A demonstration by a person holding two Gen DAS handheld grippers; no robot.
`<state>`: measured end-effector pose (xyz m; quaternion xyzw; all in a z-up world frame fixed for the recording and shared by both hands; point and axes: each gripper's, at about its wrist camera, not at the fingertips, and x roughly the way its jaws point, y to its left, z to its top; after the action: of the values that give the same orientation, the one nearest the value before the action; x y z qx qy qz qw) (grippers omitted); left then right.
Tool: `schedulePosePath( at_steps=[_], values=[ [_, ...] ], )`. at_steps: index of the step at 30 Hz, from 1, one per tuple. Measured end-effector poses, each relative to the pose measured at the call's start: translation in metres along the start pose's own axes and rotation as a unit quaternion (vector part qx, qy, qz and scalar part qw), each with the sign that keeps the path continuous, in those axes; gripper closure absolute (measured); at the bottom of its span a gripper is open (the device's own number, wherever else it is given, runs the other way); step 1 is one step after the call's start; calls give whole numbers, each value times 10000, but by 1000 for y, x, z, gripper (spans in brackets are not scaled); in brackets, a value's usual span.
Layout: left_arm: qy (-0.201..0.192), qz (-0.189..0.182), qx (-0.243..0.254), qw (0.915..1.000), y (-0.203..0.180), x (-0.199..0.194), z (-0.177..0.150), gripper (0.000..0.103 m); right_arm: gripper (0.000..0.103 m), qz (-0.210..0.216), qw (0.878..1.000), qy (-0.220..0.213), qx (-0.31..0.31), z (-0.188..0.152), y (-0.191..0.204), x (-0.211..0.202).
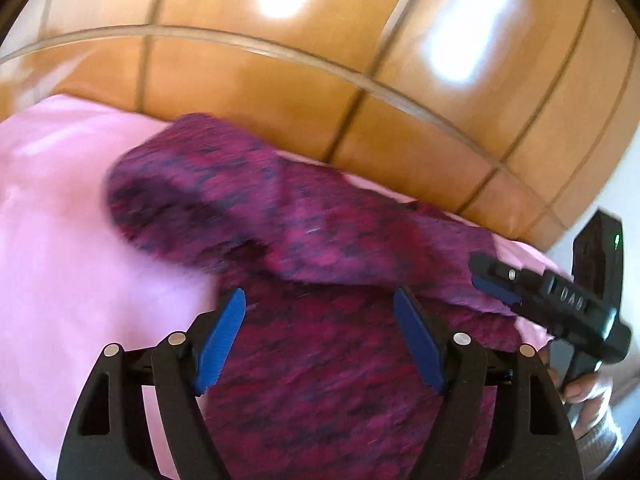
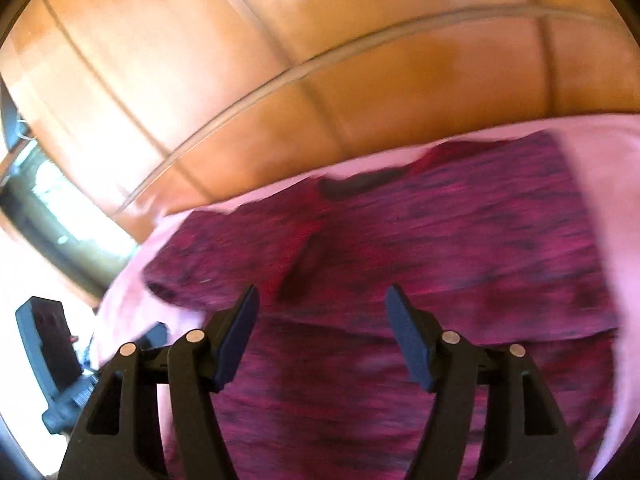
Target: Fold small clothes
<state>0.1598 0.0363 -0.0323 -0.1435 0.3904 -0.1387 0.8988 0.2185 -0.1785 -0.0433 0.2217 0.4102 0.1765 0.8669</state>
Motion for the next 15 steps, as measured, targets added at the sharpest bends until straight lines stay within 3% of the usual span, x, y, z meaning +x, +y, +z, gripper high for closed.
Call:
schedulePosePath(
  at_steps=[4, 6, 8, 15],
  values=[
    [59, 561, -487, 9972, 30, -2, -6, 28, 59, -31, 9990, 442, 75, 6, 21, 53],
    [81, 798, -701, 9943, 44, -5, -5, 28, 82, -314, 9980, 538, -85, 10, 32, 68],
    [104, 1017, -953, 9902, 59, -7, -3, 28, 97, -434, 9975, 424, -357, 14, 45, 61],
    [240, 1212, -1173, 9854, 62, 16, 16, 28, 98, -356, 9914, -753, -1010, 41, 75, -31]
  ],
)
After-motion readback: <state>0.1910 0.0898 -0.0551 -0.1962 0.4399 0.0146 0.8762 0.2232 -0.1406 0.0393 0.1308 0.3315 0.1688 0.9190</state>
